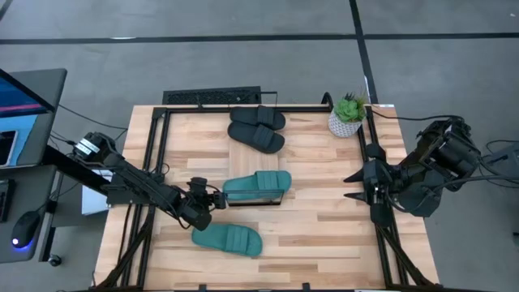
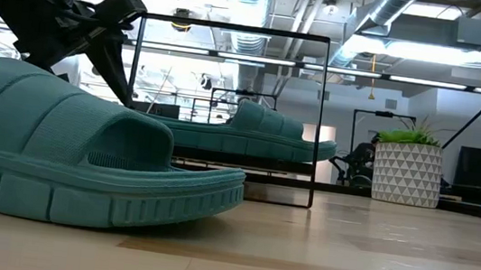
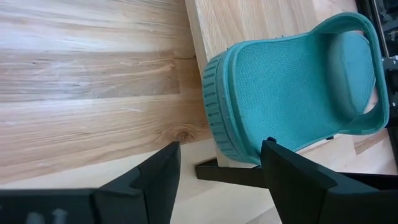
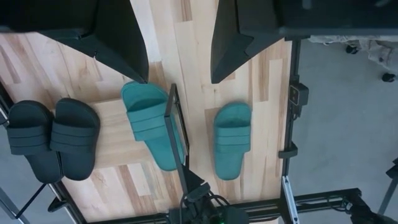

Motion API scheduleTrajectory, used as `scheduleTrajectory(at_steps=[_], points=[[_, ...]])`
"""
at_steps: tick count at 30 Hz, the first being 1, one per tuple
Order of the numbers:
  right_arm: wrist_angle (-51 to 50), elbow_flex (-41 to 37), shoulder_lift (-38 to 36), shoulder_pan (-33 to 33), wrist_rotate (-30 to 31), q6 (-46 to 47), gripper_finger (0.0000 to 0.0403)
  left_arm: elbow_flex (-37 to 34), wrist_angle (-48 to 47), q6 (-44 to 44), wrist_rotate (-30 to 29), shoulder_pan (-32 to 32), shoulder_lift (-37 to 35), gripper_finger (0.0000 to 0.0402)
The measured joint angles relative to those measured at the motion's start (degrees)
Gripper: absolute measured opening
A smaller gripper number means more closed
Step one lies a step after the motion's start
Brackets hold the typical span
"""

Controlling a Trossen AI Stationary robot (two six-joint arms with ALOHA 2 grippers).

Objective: Pick and place slides into the shelf
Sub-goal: Put the top green slides on the shelf, then put the green slides on the shelf

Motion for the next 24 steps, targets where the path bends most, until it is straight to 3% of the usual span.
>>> scheduleTrajectory(at_steps=[7, 15, 24], points=[[0.0, 0.0, 0.0, 0.0, 1.0, 0.3, 0.0166, -0.1, -1.5, 4.3, 1.8, 0.0, -1.6, 0.0209], [0.0, 0.0, 0.0, 0.0, 1.3, 1.0, 0.0166, -0.5, -15.3, 1.7, 4.6, 0.0, -7.3, 0.0209], [0.0, 0.0, 0.0, 0.0, 2.9, 1.0, 0.0166, -0.3, -23.0, 3.5, -2.5, 0.0, -19.2, 0.0209]])
